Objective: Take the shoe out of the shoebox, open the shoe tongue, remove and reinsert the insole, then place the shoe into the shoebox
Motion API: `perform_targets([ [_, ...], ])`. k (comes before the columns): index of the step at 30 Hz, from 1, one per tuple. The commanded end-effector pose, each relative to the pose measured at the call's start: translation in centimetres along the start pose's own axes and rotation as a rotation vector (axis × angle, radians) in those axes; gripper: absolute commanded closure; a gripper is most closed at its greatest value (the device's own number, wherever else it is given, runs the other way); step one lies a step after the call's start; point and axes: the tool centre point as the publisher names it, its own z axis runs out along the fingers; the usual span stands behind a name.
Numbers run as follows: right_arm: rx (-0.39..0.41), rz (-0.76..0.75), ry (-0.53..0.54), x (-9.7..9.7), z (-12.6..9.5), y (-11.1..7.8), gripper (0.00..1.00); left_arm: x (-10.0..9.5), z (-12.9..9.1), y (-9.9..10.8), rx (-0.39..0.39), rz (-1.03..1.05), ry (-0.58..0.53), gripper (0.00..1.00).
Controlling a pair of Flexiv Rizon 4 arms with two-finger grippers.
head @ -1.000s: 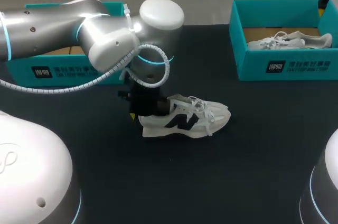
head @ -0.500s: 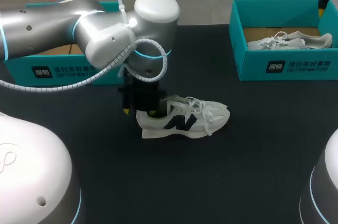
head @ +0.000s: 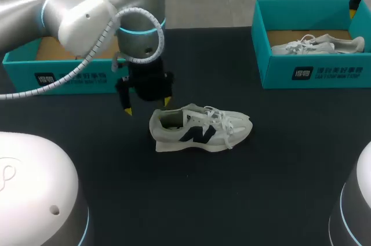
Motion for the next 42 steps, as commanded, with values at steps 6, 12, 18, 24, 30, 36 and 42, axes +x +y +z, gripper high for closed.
perform_targets([
  [6, -0.002, 0.001, -0.001, 0.0, 0.0, -0.1, 0.0, 1.6, -0.4, 0.3, 0.005, 0.004, -0.062, 0.0],
  [12, -0.002, 0.001, -0.001, 0.0, 0.0, -0.1, 0.0, 1.6, -0.4, 0.3, 0.005, 0.004, -0.062, 0.0],
  [18, -0.002, 0.001, -0.001, 0.0, 0.0, -0.1, 0.0, 1.8, -0.8, 0.2, 0.114, -0.084, -0.093, 0.0],
  [24, -0.002, 0.001, -0.001, 0.0, 0.0, -0.1, 0.0, 2.4, -2.0, 0.6, 0.21, -0.315, -0.193, 0.0],
  [30, -0.002, 0.001, -0.001, 0.0, 0.0, -0.1, 0.0, 3.0, -2.7, 1.1, 0.306, -0.39, -0.282, 0.0],
  [36, -0.002, 0.001, -0.001, 0.0, 0.0, -0.1, 0.0, 3.0, -2.7, 1.1, 0.306, -0.39, -0.282, 0.0],
  [42, -0.002, 0.001, -0.001, 0.0, 0.0, -0.1, 0.0, 3.0, -2.7, 1.1, 0.306, -0.39, -0.282, 0.0],
])
